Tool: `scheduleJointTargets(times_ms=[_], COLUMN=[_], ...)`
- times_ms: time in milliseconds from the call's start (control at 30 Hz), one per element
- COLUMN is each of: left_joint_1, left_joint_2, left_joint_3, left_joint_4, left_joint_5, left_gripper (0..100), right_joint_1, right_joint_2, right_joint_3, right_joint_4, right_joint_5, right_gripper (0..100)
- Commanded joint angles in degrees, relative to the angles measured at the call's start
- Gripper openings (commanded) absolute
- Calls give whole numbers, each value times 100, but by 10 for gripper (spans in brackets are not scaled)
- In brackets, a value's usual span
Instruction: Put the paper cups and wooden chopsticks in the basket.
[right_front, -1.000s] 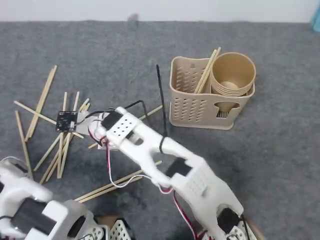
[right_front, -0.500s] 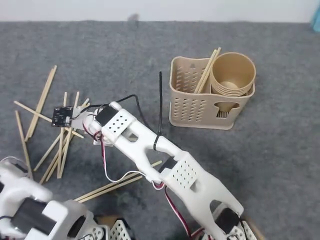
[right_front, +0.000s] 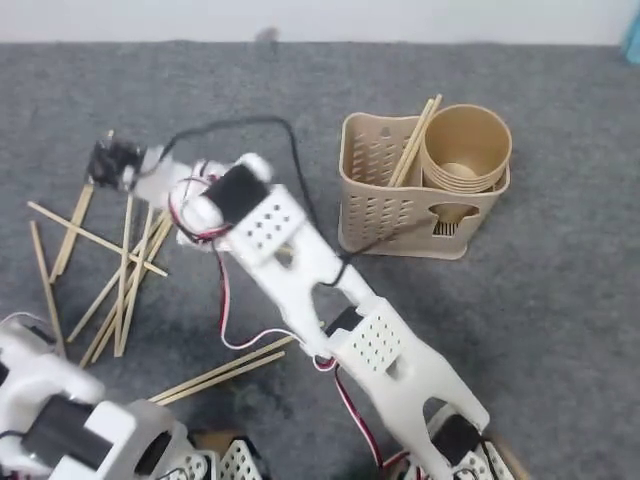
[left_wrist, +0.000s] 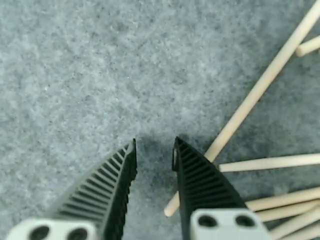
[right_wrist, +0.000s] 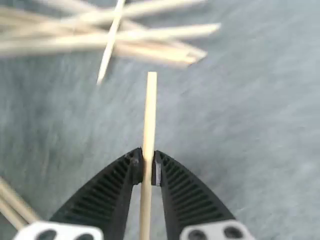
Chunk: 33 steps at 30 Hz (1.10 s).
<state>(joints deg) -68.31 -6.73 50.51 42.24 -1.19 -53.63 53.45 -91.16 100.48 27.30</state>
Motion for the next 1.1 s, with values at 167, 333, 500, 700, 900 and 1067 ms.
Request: scheduleJointTargets(times_ms=[167, 333, 500, 700, 900, 1067], left_joint_1=[141, 141, 141, 141, 149, 220], left_joint_2=[-35, -35, -35, -35, -26, -26], left_joint_3=[-180, -180, -180, -180, -180, -180], left_joint_4=[-141, -141, -141, -141, -141, -132], left_joint_5=[44, 44, 44, 44, 44, 44], left_gripper=[110, 110, 110, 110, 110, 110], right_joint_1=[66, 242, 242, 215, 224, 743], right_joint_2=[-2070, -2791, -3160, -3855, -5437, -6475], right_joint_3=[-519, -510, -501, 308, 3015, 4554], right_joint_4=[259, 277, 286, 295, 207, -734], right_joint_5=[-1503, -2057, -2242, -2409, -2400, -2400], right_gripper=[7, 7, 7, 6, 6, 6])
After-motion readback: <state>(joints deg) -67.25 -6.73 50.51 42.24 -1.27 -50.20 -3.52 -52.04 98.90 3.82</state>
